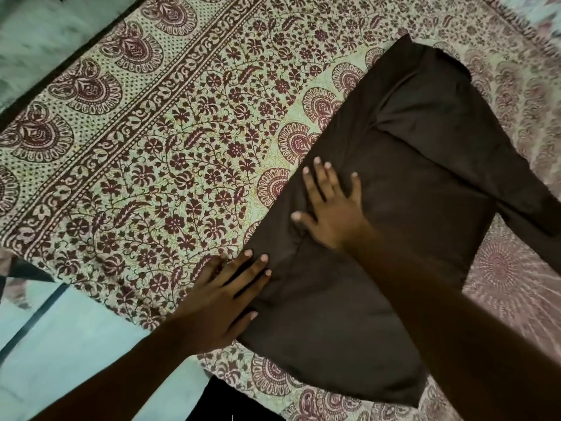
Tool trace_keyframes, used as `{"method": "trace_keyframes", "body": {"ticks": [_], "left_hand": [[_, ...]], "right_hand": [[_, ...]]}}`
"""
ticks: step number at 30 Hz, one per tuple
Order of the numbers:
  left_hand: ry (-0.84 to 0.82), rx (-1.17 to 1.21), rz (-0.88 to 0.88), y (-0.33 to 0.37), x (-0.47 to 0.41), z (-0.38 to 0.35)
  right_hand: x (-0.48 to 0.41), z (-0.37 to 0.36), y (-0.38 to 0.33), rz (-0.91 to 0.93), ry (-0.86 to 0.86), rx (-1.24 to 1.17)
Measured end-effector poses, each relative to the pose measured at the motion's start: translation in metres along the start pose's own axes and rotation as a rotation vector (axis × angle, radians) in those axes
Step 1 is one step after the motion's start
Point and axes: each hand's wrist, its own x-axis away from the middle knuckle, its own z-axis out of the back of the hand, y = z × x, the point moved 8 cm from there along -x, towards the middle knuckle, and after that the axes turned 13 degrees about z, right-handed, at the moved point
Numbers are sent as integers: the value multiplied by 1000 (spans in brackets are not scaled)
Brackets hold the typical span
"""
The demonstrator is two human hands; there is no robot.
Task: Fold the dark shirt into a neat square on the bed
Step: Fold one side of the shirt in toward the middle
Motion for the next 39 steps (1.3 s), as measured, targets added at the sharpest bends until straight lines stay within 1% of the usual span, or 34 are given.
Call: {"method": "trace_keyframes", "body": {"ticks": [3, 5, 7, 9, 10, 11, 13, 14, 15, 16, 18, 20, 22, 23, 25, 27, 29, 31, 33, 34, 36, 38, 39], "left_hand": [[12, -18, -67, 3, 9, 0], [40, -11, -120, 2, 16, 4], [122, 81, -124, -1, 13, 20], [225, 204, -56, -7, -2, 41], [263, 232, -5, -9, -14, 50], [285, 228, 59, -12, -28, 59], [243, 172, 193, -18, -60, 64], [196, 131, 228, -19, -73, 63], [146, 81, 222, -17, -83, 58], [104, 21, 182, -13, -89, 50], [36, -95, 67, -4, -86, 30], [-12, -143, 23, 0, -67, 15], [-47, -138, 35, 0, -37, 4], [-53, -125, 34, 2, -20, 0], [-50, -105, 21, 5, 13, -6], [-42, -77, 10, 7, 39, -8], [2, -25, 38, 6, 49, -4], [117, 62, 138, 0, 42, 11], [227, 162, 276, -7, 20, 30], [248, 186, 329, -10, 4, 37], [196, 147, 364, -8, -30, 42], [92, 10, 286, -2, -55, 32], [49, -59, 226, 3, -61, 26]], "right_hand": [[52, -16, -64, 194, 22, -4], [75, -21, -88, 318, 10, 7], [83, -18, -87, 320, 21, -3], [83, -19, -84, 291, 32, -15], [86, -21, -91, 333, 38, -18], [91, -24, -103, 421, 51, -16], [107, -27, -123, 597, 88, -17], [113, -26, -126, 641, 108, -40], [117, -22, -125, 646, 143, -71], [120, -14, -120, 604, 200, -104], [118, 3, -97, 445, 360, -161], [108, 15, -72, 295, 432, -165], [86, 21, -51, 197, 428, -123], [72, 22, -42, 155, 399, -113], [44, 16, -30, 89, 262, -111], [28, 2, -35, 118, 142, -87], [30, -11, -60, 259, 107, -51], [45, -18, -90, 432, 100, -43], [61, -20, -105, 532, 129, -18], [64, -17, -102, 519, 165, -11], [57, -6, -78, 363, 231, -22], [40, -4, -42, 222, 202, -15], [30, -4, -24, 195, 159, -5]]}}
